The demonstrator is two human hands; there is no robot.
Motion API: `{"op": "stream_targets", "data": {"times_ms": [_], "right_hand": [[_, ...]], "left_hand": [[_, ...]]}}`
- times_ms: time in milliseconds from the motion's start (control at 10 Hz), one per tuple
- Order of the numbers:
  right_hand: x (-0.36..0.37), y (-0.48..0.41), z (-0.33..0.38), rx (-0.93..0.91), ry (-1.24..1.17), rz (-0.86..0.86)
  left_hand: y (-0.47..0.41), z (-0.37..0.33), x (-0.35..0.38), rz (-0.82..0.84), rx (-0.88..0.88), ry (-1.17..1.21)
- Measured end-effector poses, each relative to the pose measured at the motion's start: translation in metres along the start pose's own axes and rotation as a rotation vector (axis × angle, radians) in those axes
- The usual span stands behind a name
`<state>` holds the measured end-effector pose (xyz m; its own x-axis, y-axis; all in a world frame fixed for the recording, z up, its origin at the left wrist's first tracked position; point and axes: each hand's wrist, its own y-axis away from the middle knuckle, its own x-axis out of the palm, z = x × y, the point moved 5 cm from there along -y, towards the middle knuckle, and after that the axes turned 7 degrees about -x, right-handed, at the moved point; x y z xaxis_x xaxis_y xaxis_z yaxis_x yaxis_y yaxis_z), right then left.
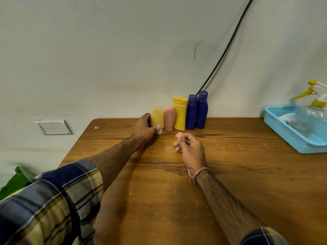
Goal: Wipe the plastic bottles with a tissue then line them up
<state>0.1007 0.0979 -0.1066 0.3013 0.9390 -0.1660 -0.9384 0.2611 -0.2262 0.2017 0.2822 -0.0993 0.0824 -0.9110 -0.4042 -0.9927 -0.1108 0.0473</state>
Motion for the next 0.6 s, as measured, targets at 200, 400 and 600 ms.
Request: {"op": "stream_targets", "data": {"times_ms": [200, 400, 600], "right_hand": [[0.000, -0.002, -0.001, 0.005, -0.001, 0.000], [-0.001, 0.001, 0.000, -0.001, 0.005, -0.004], [-0.002, 0.014, 0.004, -0.022, 0.143, 0.030]], "left_hand": [[-0.001, -0.001, 0.001, 0.001, -0.018, -0.003], [0.005, 0.000, -0.001, 0.018, -0.038, 0.065], [0.039, 0.008, -0.011, -0.015, -0.055, 0.105]]}}
